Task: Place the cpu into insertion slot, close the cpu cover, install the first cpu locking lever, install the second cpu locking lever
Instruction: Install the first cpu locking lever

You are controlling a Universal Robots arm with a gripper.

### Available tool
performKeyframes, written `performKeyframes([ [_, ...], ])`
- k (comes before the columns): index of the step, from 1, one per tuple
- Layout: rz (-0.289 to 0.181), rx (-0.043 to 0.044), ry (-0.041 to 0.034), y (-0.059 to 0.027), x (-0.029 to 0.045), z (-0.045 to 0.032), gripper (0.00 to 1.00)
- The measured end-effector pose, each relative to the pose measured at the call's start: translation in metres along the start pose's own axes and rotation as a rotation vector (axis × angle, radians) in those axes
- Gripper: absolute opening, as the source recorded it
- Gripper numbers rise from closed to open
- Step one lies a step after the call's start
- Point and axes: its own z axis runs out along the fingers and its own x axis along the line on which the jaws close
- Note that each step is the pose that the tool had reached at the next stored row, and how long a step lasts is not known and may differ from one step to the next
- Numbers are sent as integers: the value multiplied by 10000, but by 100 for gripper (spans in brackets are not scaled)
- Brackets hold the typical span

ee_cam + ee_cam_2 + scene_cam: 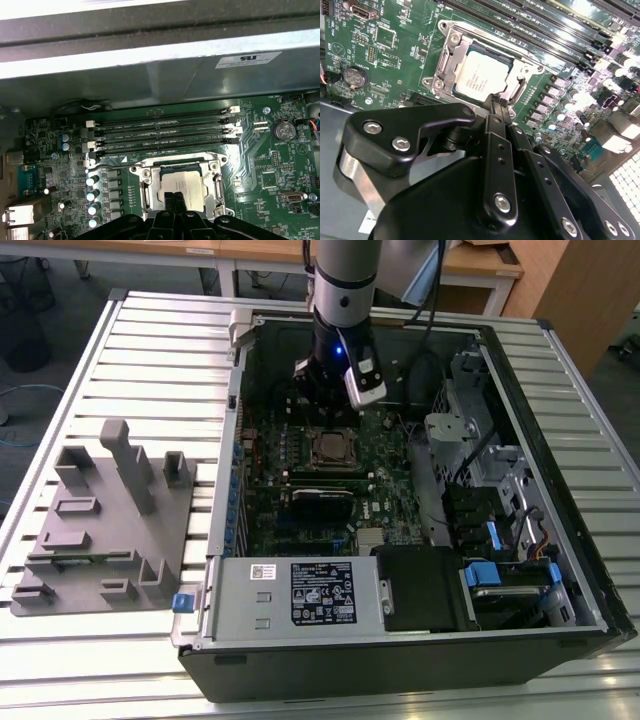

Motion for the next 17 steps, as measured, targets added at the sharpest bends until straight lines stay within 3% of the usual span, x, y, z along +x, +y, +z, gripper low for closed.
performKeyframes([
  [4, -1, -5, -18, -3, 27, 0, 10],
  [5, -2, -44, -20, -4, 28, -1, 10],
  [7, 3, -277, 4, -4, 28, 0, 10],
  [11, 20, -975, 83, -6, 28, 0, 10],
  [12, 22, -1030, 90, -6, 28, -1, 10],
  [17, 21, -1037, 91, -7, 34, 0, 10],
])
